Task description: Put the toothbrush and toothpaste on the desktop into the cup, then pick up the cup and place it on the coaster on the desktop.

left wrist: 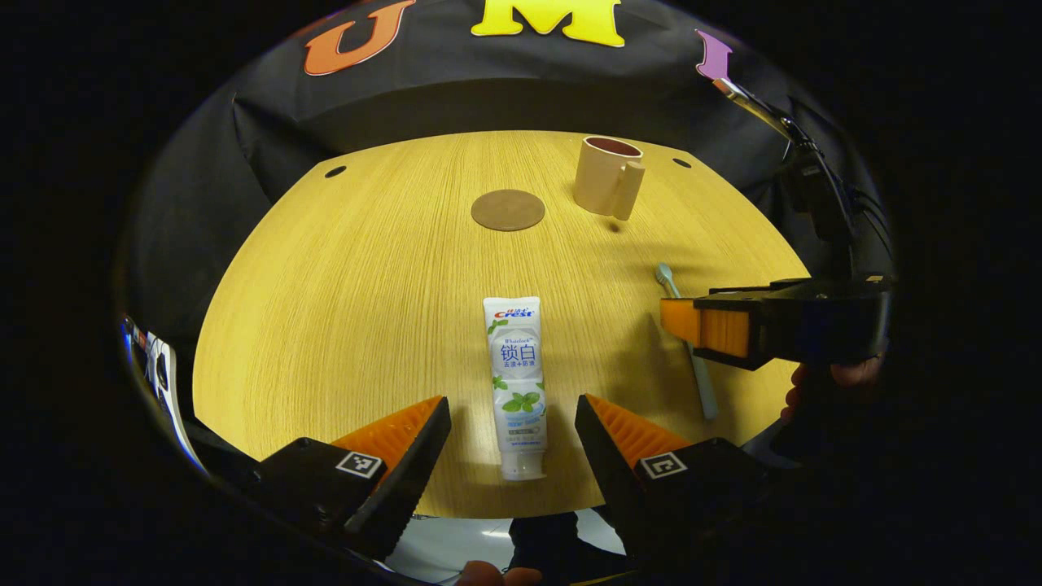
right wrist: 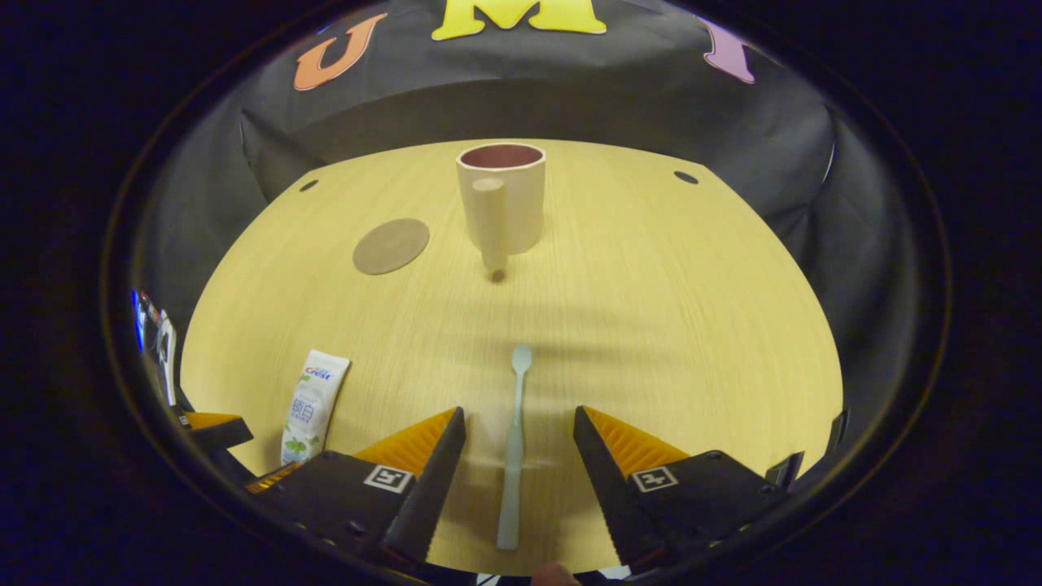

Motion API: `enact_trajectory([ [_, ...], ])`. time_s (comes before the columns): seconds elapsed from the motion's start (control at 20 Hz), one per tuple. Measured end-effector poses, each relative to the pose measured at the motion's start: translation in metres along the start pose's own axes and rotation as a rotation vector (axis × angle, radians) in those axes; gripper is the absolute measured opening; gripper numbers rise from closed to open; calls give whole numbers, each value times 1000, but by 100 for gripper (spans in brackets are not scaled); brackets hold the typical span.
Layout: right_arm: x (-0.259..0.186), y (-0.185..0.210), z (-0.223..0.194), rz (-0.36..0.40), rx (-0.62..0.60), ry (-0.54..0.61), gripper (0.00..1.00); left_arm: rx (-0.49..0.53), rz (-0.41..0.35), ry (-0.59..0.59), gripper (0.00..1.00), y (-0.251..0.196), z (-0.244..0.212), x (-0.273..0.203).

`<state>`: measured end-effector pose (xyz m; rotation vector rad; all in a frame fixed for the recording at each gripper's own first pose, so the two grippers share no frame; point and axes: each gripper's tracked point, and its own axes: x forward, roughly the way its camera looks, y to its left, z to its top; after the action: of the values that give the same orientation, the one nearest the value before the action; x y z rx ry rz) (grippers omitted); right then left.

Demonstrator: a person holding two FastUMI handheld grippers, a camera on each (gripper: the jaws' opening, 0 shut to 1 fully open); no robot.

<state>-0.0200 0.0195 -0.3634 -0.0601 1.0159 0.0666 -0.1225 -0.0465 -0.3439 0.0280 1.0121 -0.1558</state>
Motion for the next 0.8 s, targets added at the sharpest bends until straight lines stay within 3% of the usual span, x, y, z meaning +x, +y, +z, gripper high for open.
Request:
enact_trajectory([
  [0.05,1,2,-2,2,-3,7,73,0,-1,2,99,1,-1,-2],
  [0.15,4,1,-3,-7,-4,16,66,-3,2,8,99,4,-4,2],
  [0.25,7,3,-3,-5,-3,21,47,-12,3,9,99,4,-3,6],
  [0.3,9,2,-5,-10,-2,25,44,-12,3,10,99,3,-4,7],
  [0.4,11,4,-3,-2,1,25,21,-10,4,11,99,3,-6,12],
  [0.5,11,4,1,0,-6,21,18,-19,1,14,99,2,-7,15],
  [0.55,12,5,-1,3,-4,25,3,-19,-1,15,99,1,-8,17],
  [0.8,10,4,1,20,25,37,0,-18,-8,31,98,0,-11,26],
])
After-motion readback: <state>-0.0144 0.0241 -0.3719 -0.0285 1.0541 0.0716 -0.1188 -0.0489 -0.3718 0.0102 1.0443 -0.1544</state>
